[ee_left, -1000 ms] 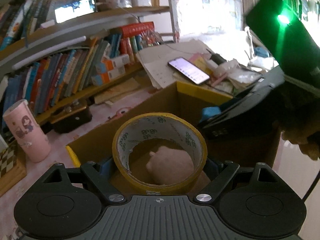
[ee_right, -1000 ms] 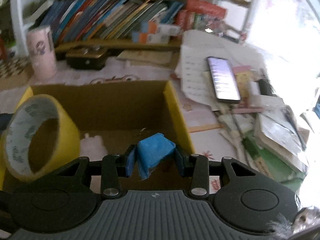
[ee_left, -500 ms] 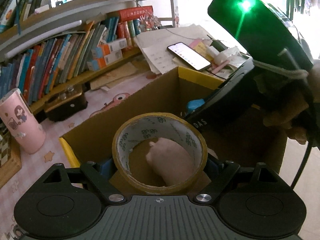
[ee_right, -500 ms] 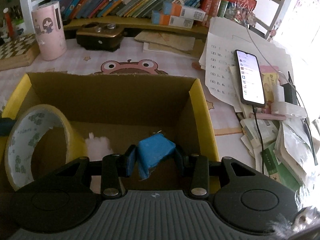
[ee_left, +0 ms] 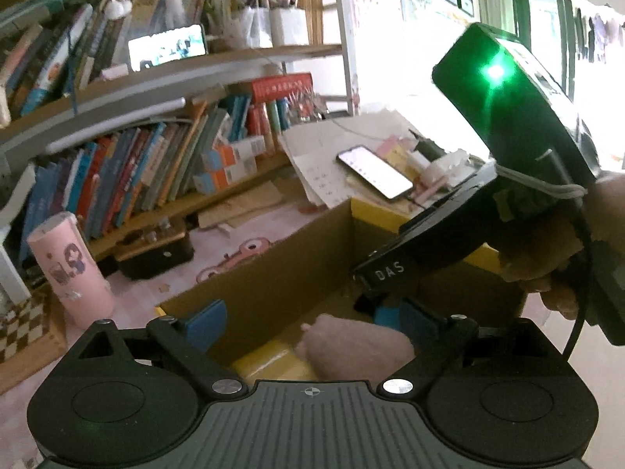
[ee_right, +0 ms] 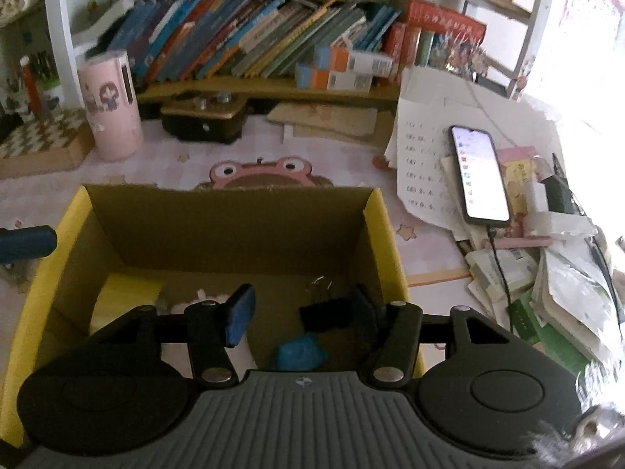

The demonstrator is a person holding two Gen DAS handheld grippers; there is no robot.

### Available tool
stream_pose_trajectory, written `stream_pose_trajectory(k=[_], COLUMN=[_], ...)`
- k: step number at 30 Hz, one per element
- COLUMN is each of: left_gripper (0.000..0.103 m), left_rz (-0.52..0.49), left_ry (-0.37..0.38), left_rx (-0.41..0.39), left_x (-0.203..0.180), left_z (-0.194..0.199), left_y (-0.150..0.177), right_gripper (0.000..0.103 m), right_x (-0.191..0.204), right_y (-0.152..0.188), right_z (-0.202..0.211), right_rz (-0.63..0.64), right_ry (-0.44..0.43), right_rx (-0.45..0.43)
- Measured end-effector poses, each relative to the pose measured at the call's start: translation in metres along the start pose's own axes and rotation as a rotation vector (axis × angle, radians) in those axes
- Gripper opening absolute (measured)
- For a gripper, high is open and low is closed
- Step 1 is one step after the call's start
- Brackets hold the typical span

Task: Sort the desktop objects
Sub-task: 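Lower the tape roll and blue block into the box and open both tools, then withdraw both tools from the box toward the toy car and white bottle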

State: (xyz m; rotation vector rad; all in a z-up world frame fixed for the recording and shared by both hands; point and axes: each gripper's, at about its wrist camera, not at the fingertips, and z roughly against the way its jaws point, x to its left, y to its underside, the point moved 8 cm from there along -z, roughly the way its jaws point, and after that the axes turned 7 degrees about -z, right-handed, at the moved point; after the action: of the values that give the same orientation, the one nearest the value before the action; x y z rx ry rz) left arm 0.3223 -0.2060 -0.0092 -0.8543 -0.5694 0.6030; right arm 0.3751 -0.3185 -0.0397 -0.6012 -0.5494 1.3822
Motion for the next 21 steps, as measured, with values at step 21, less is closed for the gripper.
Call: stream_pose_trajectory(k=[21], left_gripper=[0.100], left_rz=[0.121], left_ry=[-0.053], left_rx=[-0.144], left_x=[-0.022], left_z=[0.118], left_y=[0.008], right_gripper=[0.055], right_x=[-0.027], right_y=[0.060], right_z=[0.151], right_rz=[-0.221], right_ry=[0.049], right_rx=[-0.295])
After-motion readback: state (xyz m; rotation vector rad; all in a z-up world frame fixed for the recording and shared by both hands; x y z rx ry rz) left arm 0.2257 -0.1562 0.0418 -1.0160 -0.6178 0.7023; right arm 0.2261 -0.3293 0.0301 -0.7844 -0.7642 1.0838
